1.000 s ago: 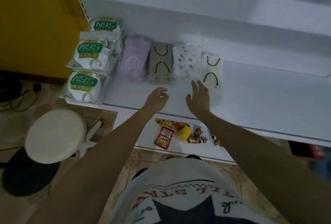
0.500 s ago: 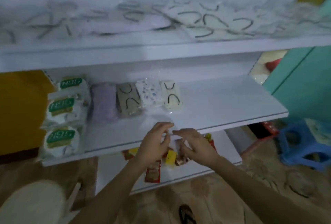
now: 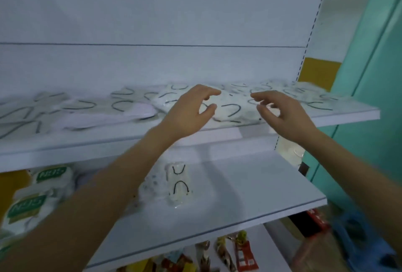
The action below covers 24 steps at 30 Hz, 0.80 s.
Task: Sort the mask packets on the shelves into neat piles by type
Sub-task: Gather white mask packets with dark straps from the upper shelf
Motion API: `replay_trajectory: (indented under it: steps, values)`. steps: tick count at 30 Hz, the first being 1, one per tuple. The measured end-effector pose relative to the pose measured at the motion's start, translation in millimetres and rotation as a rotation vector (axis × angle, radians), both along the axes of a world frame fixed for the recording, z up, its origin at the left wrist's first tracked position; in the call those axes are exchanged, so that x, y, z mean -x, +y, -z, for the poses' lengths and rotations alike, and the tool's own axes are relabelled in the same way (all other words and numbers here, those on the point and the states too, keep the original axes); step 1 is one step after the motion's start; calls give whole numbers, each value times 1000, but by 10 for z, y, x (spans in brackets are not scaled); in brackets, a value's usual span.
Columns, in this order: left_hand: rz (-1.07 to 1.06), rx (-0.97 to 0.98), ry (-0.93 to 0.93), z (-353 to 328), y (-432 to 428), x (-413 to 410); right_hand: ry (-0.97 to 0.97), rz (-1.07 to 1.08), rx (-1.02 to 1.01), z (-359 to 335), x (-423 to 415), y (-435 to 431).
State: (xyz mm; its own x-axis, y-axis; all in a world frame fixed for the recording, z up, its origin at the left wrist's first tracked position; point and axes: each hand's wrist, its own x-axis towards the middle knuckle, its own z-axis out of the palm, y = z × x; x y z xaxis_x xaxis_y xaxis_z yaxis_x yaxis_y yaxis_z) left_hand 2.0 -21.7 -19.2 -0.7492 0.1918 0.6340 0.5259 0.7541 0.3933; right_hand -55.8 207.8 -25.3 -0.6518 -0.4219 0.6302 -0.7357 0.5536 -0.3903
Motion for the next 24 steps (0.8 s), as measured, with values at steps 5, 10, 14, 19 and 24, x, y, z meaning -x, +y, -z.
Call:
replay_trajectory:
  steps: [5,10,14,19,24]
  values:
    - [-274,68,-169,1,-54,543,-161,101,-92,-189,860,373]
    - [-651,175,-481,-20,-133,758,-237,-46,-229,-150,1393,388]
    - [-701,192,-638,-62,-87,847,-263,-197,-385,-184,1568,140]
    - [-664,34,-735,-257,-15,876,-415,-274,-719,-326,1684,-224]
    - [-657,-92,-700,-243,-42,915,-473,-291,-787,-364,1754,-401]
